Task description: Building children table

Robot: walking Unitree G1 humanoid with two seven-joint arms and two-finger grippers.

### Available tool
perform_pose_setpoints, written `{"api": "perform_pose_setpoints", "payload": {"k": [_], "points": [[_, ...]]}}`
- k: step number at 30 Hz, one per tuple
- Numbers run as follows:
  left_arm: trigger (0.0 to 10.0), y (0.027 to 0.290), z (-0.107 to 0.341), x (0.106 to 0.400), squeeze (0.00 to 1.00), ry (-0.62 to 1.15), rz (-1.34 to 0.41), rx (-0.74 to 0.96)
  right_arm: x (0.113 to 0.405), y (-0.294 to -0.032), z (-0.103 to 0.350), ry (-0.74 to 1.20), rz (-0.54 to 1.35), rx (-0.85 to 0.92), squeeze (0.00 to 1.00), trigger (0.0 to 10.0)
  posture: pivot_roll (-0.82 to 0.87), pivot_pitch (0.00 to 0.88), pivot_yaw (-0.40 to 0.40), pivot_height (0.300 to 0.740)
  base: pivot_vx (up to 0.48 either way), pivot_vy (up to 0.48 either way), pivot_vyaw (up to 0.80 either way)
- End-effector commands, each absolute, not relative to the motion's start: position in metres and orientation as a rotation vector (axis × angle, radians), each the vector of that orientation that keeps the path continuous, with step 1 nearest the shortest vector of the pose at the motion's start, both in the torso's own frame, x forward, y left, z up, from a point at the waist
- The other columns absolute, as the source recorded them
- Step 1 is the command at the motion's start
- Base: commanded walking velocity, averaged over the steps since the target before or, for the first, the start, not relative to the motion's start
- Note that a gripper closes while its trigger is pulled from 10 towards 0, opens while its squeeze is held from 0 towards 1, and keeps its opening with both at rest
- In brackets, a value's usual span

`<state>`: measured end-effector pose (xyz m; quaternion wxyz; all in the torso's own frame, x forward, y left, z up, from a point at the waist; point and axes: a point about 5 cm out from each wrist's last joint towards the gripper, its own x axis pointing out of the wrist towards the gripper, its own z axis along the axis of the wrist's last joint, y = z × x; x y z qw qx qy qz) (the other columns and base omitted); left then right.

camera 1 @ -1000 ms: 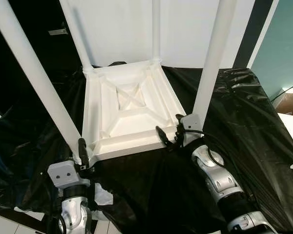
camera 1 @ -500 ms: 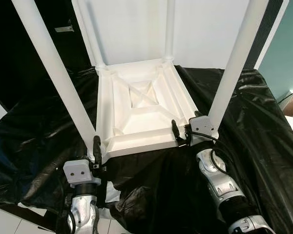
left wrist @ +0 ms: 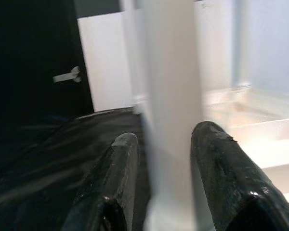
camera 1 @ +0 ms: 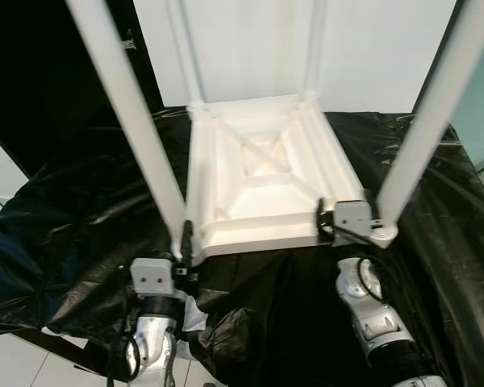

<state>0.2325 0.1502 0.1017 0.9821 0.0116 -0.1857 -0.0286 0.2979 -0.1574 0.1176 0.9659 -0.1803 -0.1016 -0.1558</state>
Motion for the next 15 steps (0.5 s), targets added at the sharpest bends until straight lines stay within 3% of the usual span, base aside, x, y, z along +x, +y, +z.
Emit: {"api": "perform_pose_setpoints", "payload": {"k": [1,3,7,9,15], "points": [[10.0,0.181,0.091,0.228,0.00,-0.319,0.109,0.010,0.295,-0.200,0.120,-0.187,-0.528,-0.353,0.00,10.0,0.02,0.000,0.050,0.740,0.000,0.000,0.00],[10.0,0.181,0.090,0.227,0.00,-0.319,0.113,0.010,0.299,-0.179,0.119,-0.193,-0.403,-0.363,0.00,10.0,0.02,0.000,0.046,0.740,0.000,0.000,0.00],[10.0,0.181,0.090,0.227,0.00,-0.319,0.114,0.009,0.301,-0.172,0.119,-0.206,-0.352,-0.374,0.00,10.0,0.02,0.000,0.046,0.740,0.000,0.000,0.00],[10.0,0.180,0.090,0.227,0.00,-0.320,0.111,0.008,0.307,-0.149,0.123,-0.238,-0.173,-0.475,0.00,10.0,0.03,0.000,0.046,0.740,0.000,0.000,0.00],[10.0,0.180,0.089,0.224,0.00,-0.323,0.105,0.011,0.312,-0.111,0.149,-0.386,0.066,-0.612,0.00,10.0,0.02,0.000,0.045,0.740,0.000,0.000,0.00]]}}
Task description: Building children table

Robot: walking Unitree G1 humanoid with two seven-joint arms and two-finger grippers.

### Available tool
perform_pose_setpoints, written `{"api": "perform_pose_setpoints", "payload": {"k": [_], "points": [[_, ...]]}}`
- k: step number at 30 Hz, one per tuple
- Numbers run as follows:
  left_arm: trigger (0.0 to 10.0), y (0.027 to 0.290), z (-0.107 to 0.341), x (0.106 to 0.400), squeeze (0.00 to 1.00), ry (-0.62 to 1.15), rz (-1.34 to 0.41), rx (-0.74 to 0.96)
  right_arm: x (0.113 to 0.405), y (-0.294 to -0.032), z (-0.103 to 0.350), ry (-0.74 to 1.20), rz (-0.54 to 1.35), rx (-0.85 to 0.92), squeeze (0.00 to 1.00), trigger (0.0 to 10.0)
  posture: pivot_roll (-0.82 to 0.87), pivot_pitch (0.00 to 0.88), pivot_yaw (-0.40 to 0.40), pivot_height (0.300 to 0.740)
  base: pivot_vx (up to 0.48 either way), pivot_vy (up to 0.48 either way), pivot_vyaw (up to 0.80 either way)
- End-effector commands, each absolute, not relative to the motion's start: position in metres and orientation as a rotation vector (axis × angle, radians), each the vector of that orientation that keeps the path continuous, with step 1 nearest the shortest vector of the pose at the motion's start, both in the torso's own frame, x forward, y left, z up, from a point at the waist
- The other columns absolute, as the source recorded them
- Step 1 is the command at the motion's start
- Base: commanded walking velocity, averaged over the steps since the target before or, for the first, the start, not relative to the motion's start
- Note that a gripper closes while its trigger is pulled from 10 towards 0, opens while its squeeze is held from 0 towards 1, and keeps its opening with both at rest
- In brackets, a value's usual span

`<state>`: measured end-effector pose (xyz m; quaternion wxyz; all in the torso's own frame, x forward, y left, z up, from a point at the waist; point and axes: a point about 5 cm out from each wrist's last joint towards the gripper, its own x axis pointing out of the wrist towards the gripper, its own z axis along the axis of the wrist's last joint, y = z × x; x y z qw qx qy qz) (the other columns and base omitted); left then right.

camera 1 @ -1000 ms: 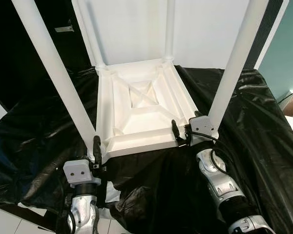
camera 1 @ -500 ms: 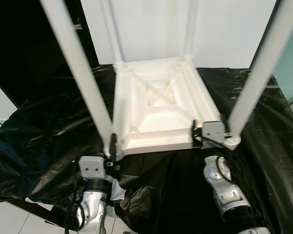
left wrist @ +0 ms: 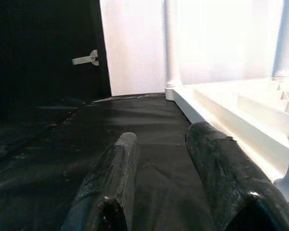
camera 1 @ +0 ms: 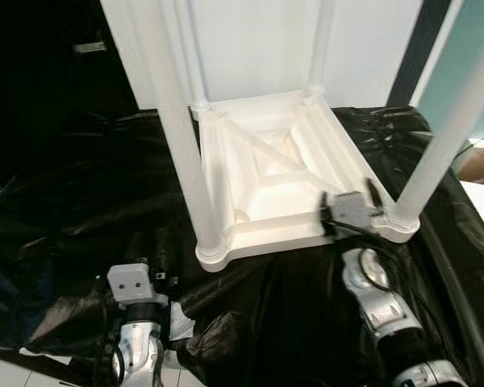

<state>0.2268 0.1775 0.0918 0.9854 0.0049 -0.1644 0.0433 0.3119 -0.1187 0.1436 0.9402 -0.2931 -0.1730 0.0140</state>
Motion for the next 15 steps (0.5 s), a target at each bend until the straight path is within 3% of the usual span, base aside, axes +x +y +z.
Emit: {"api": "perform_pose_setpoints", "payload": {"k": [1,8,11,15], "points": [[10.0,0.180,0.089,0.224,0.00,-0.323,0.105,0.011,0.312,-0.111,0.149,-0.386,0.066,-0.612,0.00,10.0,0.02,0.000,0.045,0.740,0.000,0.000,0.00],[10.0,0.188,0.095,0.203,0.00,-0.330,0.097,0.001,0.308,-0.102,0.153,-0.362,0.202,-0.603,0.00,10.0,0.03,0.000,0.042,0.740,0.000,0.000,0.00],[10.0,0.192,0.099,0.180,0.00,-0.317,0.068,0.012,0.303,-0.107,0.154,-0.358,0.225,-0.632,0.00,10.0,0.04,0.000,0.033,0.740,0.000,0.000,0.00],[10.0,0.191,0.100,0.173,0.00,-0.310,0.042,0.015,0.301,-0.111,0.153,-0.354,0.228,-0.644,0.00,10.0,0.05,0.000,0.025,0.740,0.000,0.000,0.00]]}}
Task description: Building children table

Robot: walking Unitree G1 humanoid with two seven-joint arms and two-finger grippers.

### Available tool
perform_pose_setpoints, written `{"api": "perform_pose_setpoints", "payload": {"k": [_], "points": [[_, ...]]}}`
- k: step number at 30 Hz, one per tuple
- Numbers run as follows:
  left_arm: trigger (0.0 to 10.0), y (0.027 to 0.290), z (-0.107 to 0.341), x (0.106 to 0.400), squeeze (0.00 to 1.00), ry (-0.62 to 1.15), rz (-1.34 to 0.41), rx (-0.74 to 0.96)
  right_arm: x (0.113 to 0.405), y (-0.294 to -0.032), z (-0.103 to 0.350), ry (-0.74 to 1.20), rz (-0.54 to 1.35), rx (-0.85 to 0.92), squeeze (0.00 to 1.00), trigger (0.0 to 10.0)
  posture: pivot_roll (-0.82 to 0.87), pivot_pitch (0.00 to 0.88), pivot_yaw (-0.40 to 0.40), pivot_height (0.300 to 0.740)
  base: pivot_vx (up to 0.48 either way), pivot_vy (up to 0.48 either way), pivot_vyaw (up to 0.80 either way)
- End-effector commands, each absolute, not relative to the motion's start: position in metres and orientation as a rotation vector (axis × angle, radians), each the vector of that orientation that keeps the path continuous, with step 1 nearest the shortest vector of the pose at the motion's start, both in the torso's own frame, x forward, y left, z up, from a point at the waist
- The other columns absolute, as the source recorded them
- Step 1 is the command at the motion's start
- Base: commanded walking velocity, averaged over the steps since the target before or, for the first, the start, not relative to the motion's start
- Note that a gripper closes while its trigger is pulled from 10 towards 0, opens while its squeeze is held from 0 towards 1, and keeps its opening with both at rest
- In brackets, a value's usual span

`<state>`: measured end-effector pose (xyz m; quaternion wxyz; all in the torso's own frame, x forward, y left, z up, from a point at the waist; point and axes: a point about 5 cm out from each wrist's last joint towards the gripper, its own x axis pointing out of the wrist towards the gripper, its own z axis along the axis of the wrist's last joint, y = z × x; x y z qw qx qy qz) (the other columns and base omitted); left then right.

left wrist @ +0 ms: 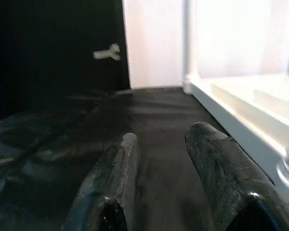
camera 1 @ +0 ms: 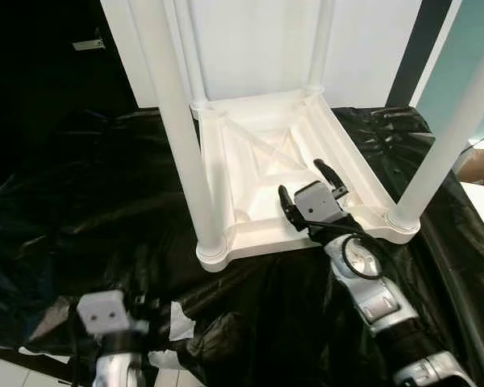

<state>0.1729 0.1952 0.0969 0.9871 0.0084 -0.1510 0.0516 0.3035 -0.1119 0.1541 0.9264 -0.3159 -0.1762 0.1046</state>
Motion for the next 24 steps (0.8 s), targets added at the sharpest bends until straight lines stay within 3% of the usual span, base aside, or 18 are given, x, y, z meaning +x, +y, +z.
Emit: {"api": "perform_pose_setpoints", "payload": {"k": [1,7,12,24], "points": [[10.0,0.183,0.103,0.169,0.00,-0.312,-0.012,0.001,0.298,-0.119,0.150,-0.335,0.221,-0.660,0.00,10.0,0.06,0.000,0.017,0.740,0.000,0.000,0.00],[10.0,0.162,0.109,0.172,0.00,-0.335,-0.127,-0.032,0.294,-0.134,0.141,-0.290,0.209,-0.693,0.00,10.0,0.06,0.000,0.009,0.740,0.000,0.000,0.00],[10.0,0.130,0.110,0.204,0.00,-0.360,-0.242,-0.095,0.294,-0.139,0.143,-0.271,0.202,-0.701,0.00,10.0,0.04,0.000,0.016,0.740,0.000,0.000,0.00],[10.0,0.119,0.106,0.225,0.00,-0.299,-0.231,-0.118,0.274,-0.144,0.142,-0.245,0.340,-0.763,0.00,10.0,-0.01,0.000,0.037,0.740,0.000,0.000,0.00]]}}
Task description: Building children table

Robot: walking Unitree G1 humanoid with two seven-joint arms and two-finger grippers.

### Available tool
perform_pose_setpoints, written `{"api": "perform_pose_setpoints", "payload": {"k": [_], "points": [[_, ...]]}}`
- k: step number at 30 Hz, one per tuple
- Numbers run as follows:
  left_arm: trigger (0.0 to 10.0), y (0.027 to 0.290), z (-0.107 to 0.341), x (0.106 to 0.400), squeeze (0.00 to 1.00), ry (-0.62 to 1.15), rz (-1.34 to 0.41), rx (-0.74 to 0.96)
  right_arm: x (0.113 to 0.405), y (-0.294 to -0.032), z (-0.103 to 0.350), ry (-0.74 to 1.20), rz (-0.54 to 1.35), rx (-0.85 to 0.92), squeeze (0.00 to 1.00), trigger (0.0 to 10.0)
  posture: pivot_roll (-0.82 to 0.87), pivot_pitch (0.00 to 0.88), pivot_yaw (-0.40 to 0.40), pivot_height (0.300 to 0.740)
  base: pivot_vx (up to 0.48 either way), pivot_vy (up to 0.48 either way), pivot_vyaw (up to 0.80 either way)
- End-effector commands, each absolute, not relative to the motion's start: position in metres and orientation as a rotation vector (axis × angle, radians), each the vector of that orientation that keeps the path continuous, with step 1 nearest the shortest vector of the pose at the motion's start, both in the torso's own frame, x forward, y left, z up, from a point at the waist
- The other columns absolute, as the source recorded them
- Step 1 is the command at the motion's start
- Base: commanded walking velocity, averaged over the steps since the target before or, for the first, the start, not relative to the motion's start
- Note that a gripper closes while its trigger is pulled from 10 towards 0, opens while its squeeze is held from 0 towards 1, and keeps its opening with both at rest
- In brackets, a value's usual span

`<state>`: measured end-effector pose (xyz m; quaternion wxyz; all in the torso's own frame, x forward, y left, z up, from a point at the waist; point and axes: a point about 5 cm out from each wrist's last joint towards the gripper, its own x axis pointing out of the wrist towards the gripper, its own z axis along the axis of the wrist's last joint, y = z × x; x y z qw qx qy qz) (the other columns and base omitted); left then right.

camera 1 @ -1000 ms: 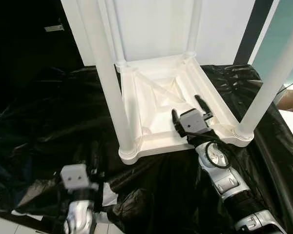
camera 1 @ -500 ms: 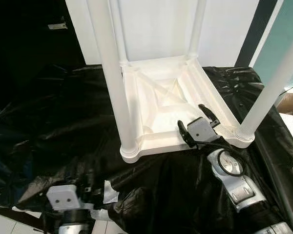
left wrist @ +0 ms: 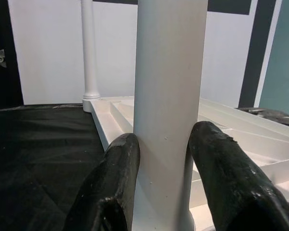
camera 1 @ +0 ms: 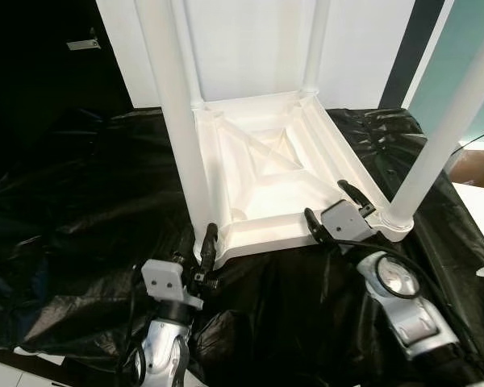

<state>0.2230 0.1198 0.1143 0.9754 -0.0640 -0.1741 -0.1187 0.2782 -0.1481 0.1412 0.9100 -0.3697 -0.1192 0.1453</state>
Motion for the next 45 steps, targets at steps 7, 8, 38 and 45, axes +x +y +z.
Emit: {"api": "perform_pose_setpoints", "payload": {"k": [7,8,38,45], "points": [[10.0,0.122,0.105,0.237,0.00,-0.280,-0.167,-0.076,0.255,-0.144,0.130,-0.206,0.535,-0.900,0.00,10.0,-0.01,0.000,0.040,0.740,0.000,0.000,0.00],[10.0,0.121,0.105,0.240,0.00,-0.277,-0.165,-0.070,0.254,-0.143,0.128,-0.194,0.556,-0.917,0.00,10.0,-0.01,0.000,0.040,0.740,0.000,0.000,0.00],[3.6,0.090,0.130,0.273,0.00,-0.251,-0.264,-0.066,0.263,-0.141,0.113,-0.101,0.595,-1.060,0.00,10.0,0.00,0.000,0.049,0.740,0.000,0.000,0.00],[0.0,0.096,0.137,0.279,0.00,-0.274,-0.239,-0.058,0.264,-0.146,0.108,-0.053,0.595,-1.118,0.00,10.0,-0.01,0.000,0.052,0.740,0.000,0.000,0.00]]}}
